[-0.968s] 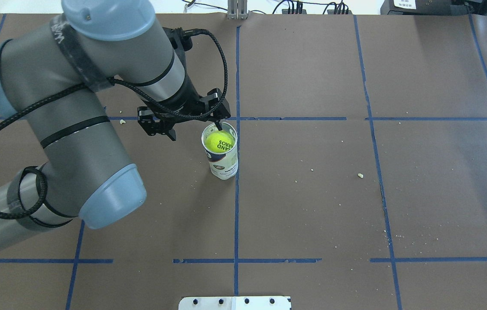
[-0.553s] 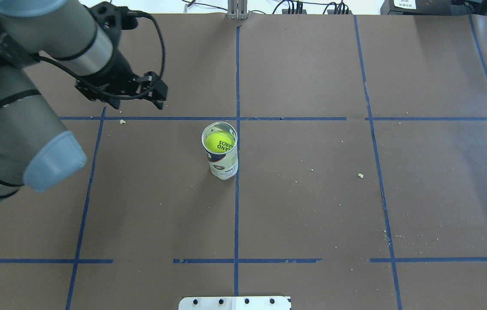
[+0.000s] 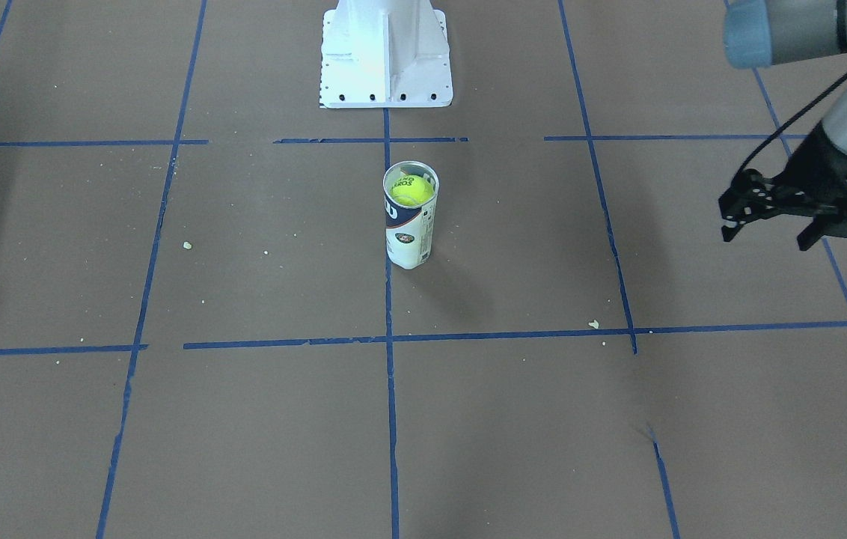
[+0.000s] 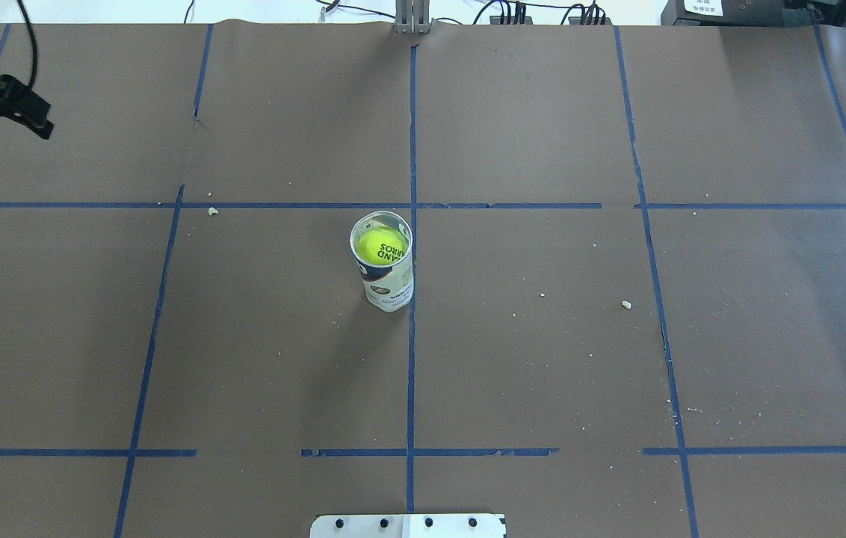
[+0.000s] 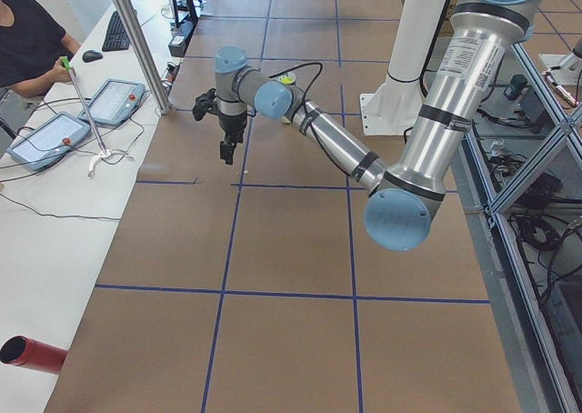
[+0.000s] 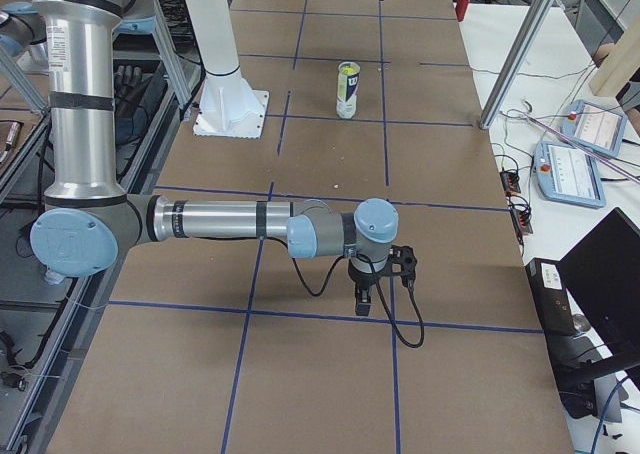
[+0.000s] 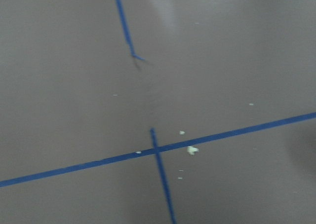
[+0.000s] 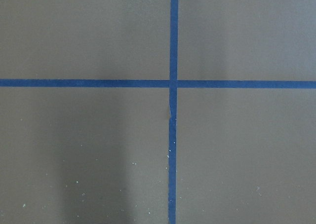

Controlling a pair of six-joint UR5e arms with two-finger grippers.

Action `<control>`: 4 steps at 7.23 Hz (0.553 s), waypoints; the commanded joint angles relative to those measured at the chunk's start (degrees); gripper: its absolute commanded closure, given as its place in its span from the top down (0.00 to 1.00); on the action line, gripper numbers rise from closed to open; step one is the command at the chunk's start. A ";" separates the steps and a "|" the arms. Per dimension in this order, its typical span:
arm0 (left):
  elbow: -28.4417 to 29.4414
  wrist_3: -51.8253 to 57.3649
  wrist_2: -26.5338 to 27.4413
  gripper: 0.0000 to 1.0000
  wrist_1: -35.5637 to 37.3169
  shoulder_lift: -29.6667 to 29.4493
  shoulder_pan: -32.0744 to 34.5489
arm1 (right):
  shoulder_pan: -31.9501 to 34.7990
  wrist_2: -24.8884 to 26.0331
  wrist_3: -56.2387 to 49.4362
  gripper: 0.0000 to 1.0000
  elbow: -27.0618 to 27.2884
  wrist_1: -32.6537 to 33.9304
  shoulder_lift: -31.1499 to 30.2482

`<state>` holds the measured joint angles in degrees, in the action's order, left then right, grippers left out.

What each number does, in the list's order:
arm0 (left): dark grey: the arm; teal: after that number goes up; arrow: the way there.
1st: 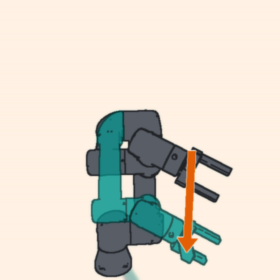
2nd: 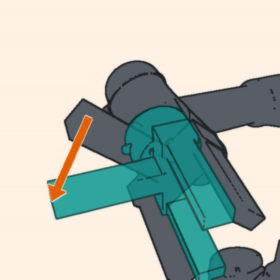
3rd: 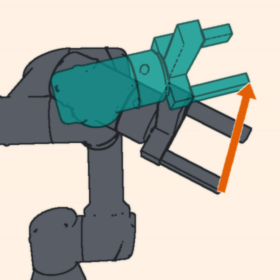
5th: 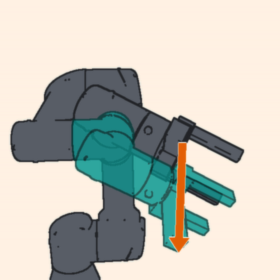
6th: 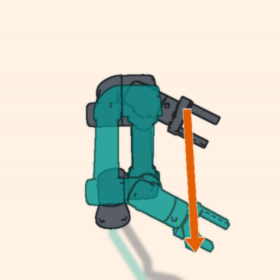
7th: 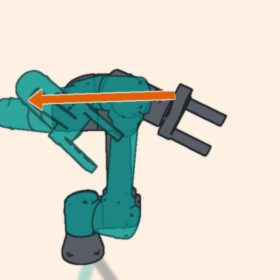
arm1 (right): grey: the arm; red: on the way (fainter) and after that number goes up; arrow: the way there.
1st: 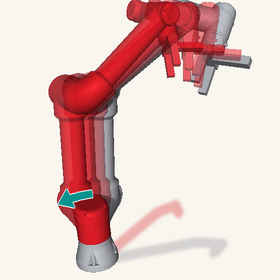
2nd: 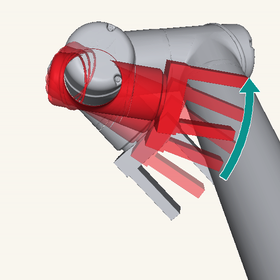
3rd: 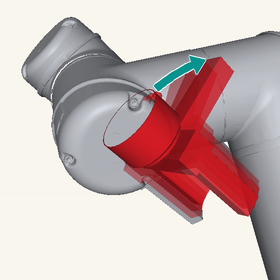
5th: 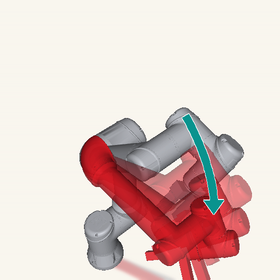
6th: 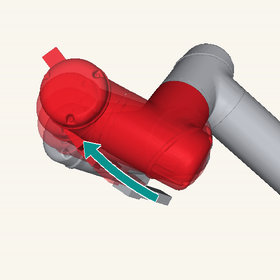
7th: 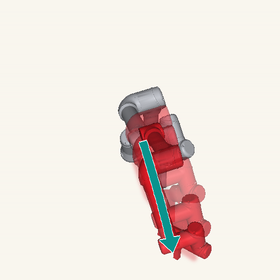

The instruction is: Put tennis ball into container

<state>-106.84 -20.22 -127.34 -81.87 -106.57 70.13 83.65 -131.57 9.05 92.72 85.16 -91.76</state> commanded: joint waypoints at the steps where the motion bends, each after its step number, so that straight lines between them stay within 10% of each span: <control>1: 5.56 14.01 -4.31 1.00 -1.88 8.09 8.41 | 0.02 0.00 0.00 1.00 0.00 0.00 0.00; 4: 13.40 23.19 -6.68 1.00 -9.41 17.59 17.90 | 0.02 0.00 0.00 1.00 0.00 0.00 0.00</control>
<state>-96.08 0.05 -132.47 -87.72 -93.04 83.72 83.67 -131.57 9.05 92.72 85.17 -91.76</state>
